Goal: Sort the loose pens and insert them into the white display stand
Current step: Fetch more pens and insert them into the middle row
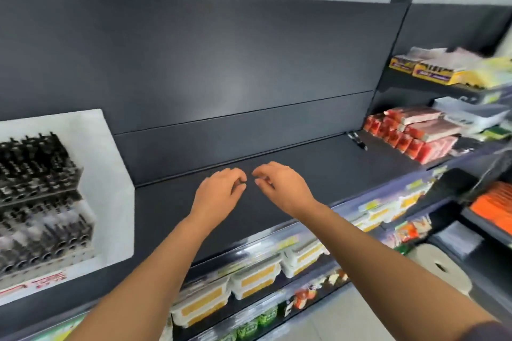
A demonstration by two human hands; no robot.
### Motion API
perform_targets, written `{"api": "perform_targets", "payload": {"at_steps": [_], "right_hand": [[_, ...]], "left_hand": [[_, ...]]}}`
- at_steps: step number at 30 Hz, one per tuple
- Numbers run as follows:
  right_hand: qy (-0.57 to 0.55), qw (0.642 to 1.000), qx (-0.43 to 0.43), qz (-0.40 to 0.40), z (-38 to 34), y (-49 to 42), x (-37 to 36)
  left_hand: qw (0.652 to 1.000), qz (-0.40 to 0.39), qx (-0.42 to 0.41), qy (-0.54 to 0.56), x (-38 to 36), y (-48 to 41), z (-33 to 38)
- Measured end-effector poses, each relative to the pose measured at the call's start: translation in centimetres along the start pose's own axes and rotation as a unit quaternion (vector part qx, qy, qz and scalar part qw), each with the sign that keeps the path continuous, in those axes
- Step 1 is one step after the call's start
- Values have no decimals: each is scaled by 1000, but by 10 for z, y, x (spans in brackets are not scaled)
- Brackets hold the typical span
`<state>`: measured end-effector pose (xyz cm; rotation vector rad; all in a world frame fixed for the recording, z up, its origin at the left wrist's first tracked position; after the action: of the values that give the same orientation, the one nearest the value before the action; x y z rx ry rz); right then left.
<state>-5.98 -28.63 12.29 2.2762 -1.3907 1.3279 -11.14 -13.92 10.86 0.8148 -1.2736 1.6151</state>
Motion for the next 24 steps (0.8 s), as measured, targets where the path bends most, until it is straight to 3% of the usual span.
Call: {"api": "perform_targets", "payload": {"at_steps": [6, 24], "right_hand": [[19, 994, -104, 26, 114, 26, 89], [-30, 951, -305, 39, 384, -64, 218]], "left_hand": [[995, -63, -72, -3, -64, -63, 112], [957, -266, -120, 2, -265, -309, 241]]}}
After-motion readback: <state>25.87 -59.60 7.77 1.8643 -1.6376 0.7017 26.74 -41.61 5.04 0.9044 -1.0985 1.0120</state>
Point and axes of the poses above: each hand's wrist, its own y-axis away from the middle knuckle, its own x-axis out of the back of the hand, z = x × y, the point moved 3 cm from there along -y, towards the middle knuckle, and after that the axes turned 14 degrees about -y, right-handed, at the moved point
